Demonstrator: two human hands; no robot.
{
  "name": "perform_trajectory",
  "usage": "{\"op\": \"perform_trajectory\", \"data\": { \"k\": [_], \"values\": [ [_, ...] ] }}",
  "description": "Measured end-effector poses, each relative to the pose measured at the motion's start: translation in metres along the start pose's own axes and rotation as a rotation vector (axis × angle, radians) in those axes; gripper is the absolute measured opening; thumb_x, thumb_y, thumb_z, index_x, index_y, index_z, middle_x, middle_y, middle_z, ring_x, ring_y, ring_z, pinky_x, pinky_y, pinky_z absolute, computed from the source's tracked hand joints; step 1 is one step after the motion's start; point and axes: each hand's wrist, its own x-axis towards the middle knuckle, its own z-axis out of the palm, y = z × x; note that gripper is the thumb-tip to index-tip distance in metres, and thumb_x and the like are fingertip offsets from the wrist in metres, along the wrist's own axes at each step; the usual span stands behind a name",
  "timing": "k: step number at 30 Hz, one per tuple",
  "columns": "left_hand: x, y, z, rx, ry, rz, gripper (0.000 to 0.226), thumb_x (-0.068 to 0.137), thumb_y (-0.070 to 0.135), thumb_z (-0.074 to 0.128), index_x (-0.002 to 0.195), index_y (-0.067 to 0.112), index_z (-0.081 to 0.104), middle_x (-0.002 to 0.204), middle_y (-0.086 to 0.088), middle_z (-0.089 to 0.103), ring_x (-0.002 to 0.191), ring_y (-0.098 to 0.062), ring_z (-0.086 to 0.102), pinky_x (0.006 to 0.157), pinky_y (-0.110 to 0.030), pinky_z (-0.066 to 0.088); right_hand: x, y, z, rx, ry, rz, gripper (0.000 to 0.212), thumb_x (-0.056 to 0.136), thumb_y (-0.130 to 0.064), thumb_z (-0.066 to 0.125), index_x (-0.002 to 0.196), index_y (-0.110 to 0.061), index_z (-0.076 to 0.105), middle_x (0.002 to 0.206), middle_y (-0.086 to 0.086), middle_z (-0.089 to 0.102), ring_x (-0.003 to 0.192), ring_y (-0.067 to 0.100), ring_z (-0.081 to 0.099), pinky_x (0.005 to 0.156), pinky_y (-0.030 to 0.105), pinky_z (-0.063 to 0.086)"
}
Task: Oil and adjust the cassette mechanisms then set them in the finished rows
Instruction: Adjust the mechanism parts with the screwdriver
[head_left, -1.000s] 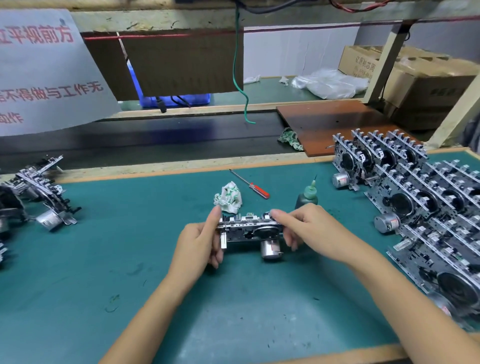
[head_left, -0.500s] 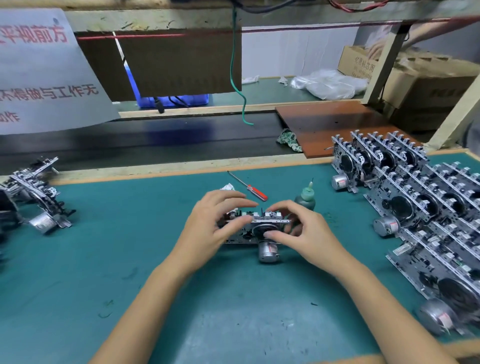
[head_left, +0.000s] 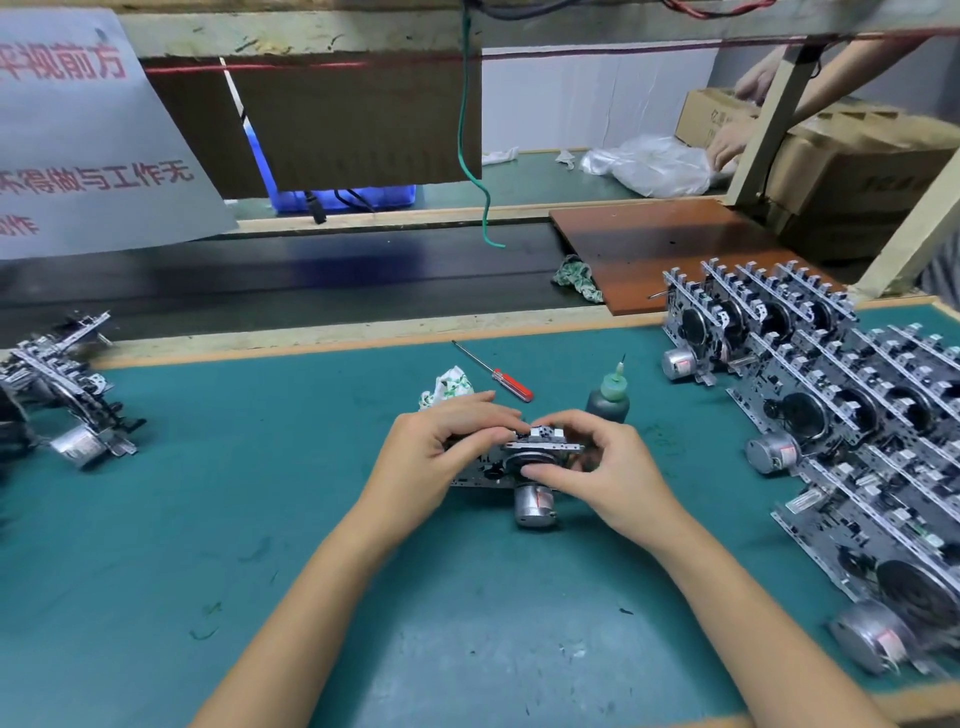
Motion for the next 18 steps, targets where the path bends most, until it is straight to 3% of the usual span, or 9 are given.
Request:
{"op": "perform_trajectory", "data": {
  "k": [3,6,12,18],
  "values": [
    [-0.012,0.0,0.004,0.0,0.017,0.014,0.026,0.088,0.02,0.063,0.09,0.044,0.073,0.1,0.033,0.067,0.121,0.008,0.049,0.097,-0.007,0.035,-0.005,-0.003,-0.002,-0.01,-0.015,-0.023,0.037,0.067,-0.011,0.084,0.084,-0.041,0.07,0.087,-0.001,0.07,0.072,0.025,0.059,0.068,0.03,0.048],
    [-0.02,0.001,0.005,-0.053,0.021,-0.018,0.019,0.085,0.03,0.06,0.095,0.043,0.071,0.103,0.029,0.067,0.123,0.009,0.047,0.098,-0.008,0.034,-0.01,-0.005,-0.001,-0.06,-0.025,-0.012,0.039,0.066,-0.012,0.085,0.081,-0.045,0.069,0.093,0.003,0.068,0.082,0.034,0.059,0.076,0.037,0.048],
    [-0.018,0.003,0.001,-0.018,0.014,-0.026,0.022,0.082,0.034,0.056,0.095,0.047,0.069,0.109,0.031,0.064,0.121,0.008,0.048,0.099,-0.009,0.033,-0.011,-0.004,0.0,-0.165,-0.03,0.019,0.031,0.063,-0.029,0.086,0.081,-0.046,0.066,0.091,-0.004,0.065,0.085,0.009,0.062,0.076,0.017,0.045],
    [-0.024,0.002,0.0,-0.028,-0.007,-0.042,0.022,0.081,0.036,0.056,0.093,0.049,0.07,0.106,0.03,0.066,0.124,0.009,0.045,0.099,-0.007,0.031,-0.015,-0.005,-0.001,-0.136,-0.083,0.012,0.03,0.064,-0.025,0.087,0.084,-0.037,0.068,0.086,-0.009,0.069,0.08,0.009,0.063,0.075,0.019,0.046]
  ]
}}
